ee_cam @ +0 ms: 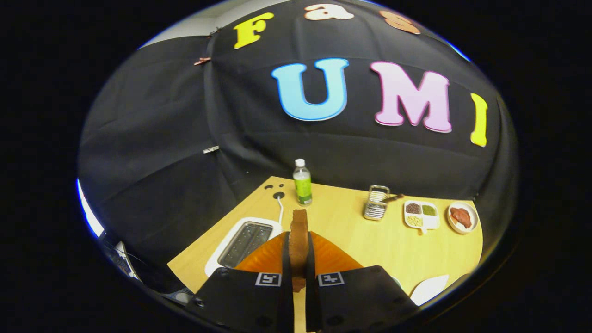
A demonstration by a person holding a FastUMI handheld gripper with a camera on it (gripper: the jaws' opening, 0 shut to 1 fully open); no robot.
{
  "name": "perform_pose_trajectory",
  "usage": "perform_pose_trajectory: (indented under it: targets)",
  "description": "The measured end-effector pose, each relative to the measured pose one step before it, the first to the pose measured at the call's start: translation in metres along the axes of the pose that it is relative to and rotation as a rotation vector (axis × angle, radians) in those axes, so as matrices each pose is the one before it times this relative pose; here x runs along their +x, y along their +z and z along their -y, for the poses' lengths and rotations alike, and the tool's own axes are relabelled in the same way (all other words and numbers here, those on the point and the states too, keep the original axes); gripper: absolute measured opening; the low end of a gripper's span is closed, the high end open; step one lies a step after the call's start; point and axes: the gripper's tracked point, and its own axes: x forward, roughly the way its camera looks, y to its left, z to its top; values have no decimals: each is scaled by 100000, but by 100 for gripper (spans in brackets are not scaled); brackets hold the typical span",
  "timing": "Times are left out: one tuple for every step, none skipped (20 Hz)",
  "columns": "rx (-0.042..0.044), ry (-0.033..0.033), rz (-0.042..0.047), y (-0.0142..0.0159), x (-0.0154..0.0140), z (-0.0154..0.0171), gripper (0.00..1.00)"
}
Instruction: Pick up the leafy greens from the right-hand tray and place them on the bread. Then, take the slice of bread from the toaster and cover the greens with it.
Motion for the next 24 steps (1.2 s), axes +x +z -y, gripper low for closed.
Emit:
perform_pose_trajectory:
  targets:
    - [2369,-2376,-1203,-936,-377,1928,14]
    - [2943,-3128,-1581,-1000,-271,1914,14]
    - [4575,-2742,-1727,-893,-101,1732,14]
    - [5317,-1606,-1690,-716,161,990,14]
    - [4892,-1069,-1483,-661,234,1046,14]
    - [3848,-932,-855,-446,171,1139,14]
    - [2218,-1269,-615,-467,317,1107,14]
    - [1392,-961,-1287,-617,176,862,14]
    - [1095,-236,-1934,-970,316,654,14]
    - [1409,98,-1861,-851,457,464,14]
    - [1889,37,-1449,-765,354,296,14]
    - [1870,-713,-1057,-709,490,489,14]
    - [1671,-329,-1290,-697,536,318,14]
    - [1039,368,-1241,-627,524,102,14]
    - [240,353,-735,-302,571,117,14]
    - [43,-118,-315,-195,312,202,14]
    - [239,122,-248,-83,407,214,14]
    - [128,-102,-342,-253,231,235,14]
    - [-221,-437,-661,-328,350,386,14]
    - [-574,-1193,-669,-300,356,681,14]
    - [-513,-1334,-671,-393,182,670,14]
    - [-177,-736,-352,-220,-264,729,14]
    - [-212,-715,133,-105,132,529,14]
    - [-475,-1325,422,62,159,587,15]
